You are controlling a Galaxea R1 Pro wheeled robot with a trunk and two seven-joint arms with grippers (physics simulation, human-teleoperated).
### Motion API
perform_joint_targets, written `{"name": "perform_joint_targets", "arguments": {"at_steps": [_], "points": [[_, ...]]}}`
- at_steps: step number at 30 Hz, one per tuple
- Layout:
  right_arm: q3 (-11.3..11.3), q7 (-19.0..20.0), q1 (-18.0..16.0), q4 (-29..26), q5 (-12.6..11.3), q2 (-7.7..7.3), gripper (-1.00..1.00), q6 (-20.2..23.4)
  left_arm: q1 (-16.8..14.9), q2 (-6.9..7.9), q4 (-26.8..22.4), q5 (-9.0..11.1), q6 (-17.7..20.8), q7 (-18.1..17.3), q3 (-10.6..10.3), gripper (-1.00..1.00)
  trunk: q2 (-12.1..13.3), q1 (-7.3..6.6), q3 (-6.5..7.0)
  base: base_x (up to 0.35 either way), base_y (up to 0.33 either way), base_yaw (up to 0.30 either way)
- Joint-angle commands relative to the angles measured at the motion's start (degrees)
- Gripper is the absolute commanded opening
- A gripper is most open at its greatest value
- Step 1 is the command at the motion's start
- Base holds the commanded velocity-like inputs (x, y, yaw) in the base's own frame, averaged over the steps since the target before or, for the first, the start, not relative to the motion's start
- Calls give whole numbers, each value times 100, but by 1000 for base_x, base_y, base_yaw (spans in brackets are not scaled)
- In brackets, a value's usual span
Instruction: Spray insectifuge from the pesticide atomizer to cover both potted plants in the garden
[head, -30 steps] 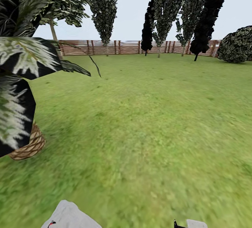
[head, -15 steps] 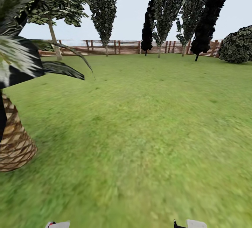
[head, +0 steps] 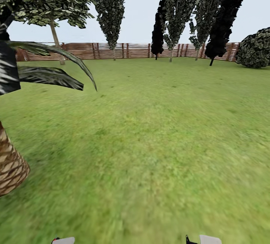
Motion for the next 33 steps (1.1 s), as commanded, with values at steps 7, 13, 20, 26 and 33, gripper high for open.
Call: {"name": "perform_joint_targets", "arguments": {"at_steps": [7,13,20,26,33], "points": [[50,-27,-2,0,-29,0,100,-9,2,-1,6,-61,-19,27,26,-100,-2,2,-5,340,0,0],[46,-35,-2,0,-29,-8,100,-17,15,-1,6,-61,-19,27,26,-100,-2,2,-5,340,0,0],[49,-35,-2,0,-29,-6,100,-17,15,-1,6,-61,-19,27,26,-100,-2,2,-5,340,-37,0],[50,-35,-2,0,-29,-3,100,-17,15,-1,6,-61,-19,27,26,-100,-2,2,-5,340,-96,0],[50,-35,-2,0,-29,-5,100,-10,15,-1,6,-61,-19,27,26,-100,-2,2,-5,340,-87,0]]}}
